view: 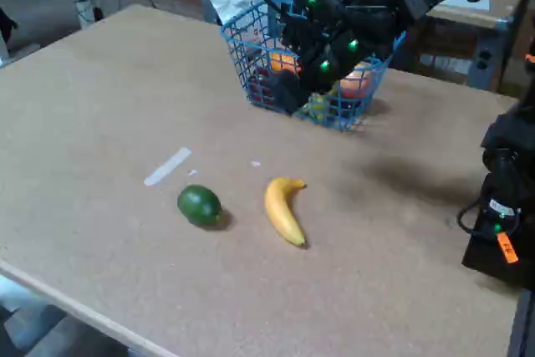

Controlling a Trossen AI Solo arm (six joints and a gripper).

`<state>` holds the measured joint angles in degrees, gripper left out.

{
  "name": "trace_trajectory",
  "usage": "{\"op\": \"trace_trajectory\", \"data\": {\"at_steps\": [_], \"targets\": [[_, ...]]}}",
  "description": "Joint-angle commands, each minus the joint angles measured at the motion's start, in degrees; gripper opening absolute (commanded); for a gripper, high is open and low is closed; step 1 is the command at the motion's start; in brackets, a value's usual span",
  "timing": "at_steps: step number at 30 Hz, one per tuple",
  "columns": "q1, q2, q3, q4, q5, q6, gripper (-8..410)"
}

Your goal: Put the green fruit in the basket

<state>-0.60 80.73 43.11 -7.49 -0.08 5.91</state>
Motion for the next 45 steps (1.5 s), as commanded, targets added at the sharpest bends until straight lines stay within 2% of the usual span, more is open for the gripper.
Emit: {"op": "trace_trajectory", "data": {"at_steps": [1, 31, 34, 36, 42, 45], "targets": [[0.0, 0.0, 0.0, 0.0, 0.0, 0.0, 220], [0.0, -0.1, 0.0, 0.7, 0.0, 0.1, 220], [0.0, -0.6, 0.0, 0.5, -0.1, 3.1, 220], [0.0, -1.3, 0.0, 0.7, -1.4, 6.1, 220], [0.0, -3.4, 2.3, 0.5, -10.2, 6.3, 220], [0.1, -4.1, 5.3, -1.9, -13.3, 7.1, 220]]}}
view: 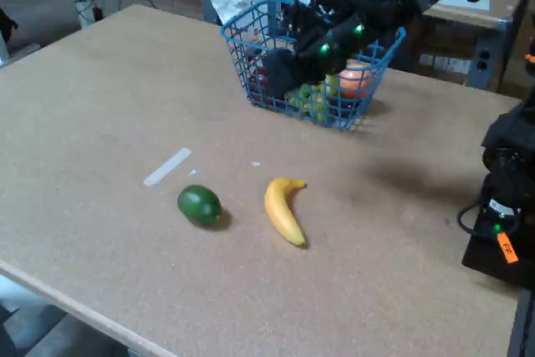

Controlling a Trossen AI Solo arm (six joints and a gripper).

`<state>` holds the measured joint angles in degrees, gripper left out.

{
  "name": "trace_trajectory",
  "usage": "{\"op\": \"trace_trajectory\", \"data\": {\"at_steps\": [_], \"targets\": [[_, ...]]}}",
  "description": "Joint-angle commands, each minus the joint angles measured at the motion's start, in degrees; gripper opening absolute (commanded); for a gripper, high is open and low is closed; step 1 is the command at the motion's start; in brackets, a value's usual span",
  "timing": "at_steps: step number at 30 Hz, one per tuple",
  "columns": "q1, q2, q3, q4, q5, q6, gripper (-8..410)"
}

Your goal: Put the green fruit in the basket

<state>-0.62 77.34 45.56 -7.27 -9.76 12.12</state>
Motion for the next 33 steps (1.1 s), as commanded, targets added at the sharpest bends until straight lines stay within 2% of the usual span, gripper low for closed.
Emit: {"op": "trace_trajectory", "data": {"at_steps": [1, 7, 14, 19, 23, 28, 33], "targets": [[0.3, -0.7, 4.4, -4.3, -4.5, 1.4, 220], [3.8, 1.9, 16.3, -20.2, -1.6, 0.5, 220], [7.9, 6.8, 27.3, -31.1, -0.1, -0.3, 220], [11.0, 12.6, 32.7, -36.9, -0.2, 0.1, 220], [13.4, 16.7, 35.1, -39.3, 0.0, 1.1, 220], [15.8, 20.8, 35.5, -41.3, 1.9, 5.9, 220], [16.8, 25.2, 35.5, -43.4, 1.8, 7.6, 220]]}}
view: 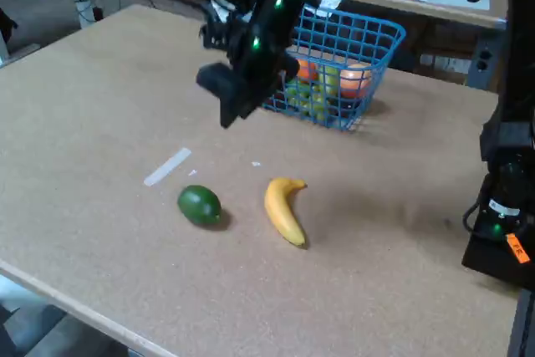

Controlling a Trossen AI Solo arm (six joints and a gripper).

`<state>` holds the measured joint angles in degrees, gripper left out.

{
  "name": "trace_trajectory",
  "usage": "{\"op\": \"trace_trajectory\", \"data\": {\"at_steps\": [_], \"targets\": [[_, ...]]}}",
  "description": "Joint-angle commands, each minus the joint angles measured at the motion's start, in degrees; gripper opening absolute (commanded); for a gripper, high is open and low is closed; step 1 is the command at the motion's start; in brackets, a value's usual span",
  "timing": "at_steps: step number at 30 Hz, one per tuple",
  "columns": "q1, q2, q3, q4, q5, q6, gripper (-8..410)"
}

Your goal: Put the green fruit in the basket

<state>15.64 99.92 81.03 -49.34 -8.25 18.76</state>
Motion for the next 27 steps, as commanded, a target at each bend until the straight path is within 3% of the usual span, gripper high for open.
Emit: {"op": "trace_trajectory", "data": {"at_steps": [1, 9, 21, 27], "targets": [[0.7, 3.5, 0.0, -1.6, 0.2, 1.0, 220], [2.2, 8.9, 0.0, -2.1, 0.1, 2.3, 251], [3.7, 10.2, 0.0, 3.8, -0.1, 0.0, 338], [3.7, 10.9, 0.0, 4.7, 2.3, -1.3, 391]]}}
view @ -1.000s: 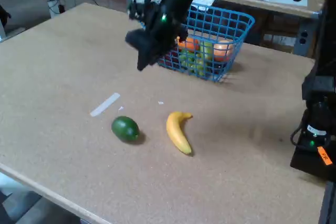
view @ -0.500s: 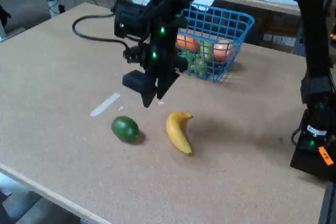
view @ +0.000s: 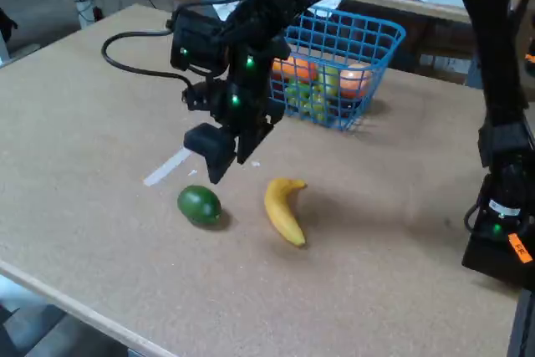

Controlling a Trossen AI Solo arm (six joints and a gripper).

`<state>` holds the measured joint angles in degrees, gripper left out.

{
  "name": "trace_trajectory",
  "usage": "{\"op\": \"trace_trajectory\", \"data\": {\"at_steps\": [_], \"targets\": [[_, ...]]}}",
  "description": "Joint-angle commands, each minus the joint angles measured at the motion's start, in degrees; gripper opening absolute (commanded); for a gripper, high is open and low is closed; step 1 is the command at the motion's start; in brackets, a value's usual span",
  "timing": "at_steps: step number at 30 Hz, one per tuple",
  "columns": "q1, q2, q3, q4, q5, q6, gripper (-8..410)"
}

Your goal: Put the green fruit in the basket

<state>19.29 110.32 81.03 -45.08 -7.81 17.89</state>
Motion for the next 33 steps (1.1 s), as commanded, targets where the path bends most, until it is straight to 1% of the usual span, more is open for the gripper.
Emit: {"op": "trace_trajectory", "data": {"at_steps": [1, 3, 10, 22, 33], "targets": [[0.0, 0.7, 0.0, 0.4, 2.4, -0.7, 396], [0.0, 1.3, 0.0, 0.6, 3.0, -1.6, 402], [0.0, 4.4, 0.0, 3.0, 4.2, -1.9, 400], [0.3, 9.9, 0.0, 8.0, 4.3, -3.1, 400], [1.2, 10.1, 0.0, 13.8, 5.4, -3.1, 400]]}}
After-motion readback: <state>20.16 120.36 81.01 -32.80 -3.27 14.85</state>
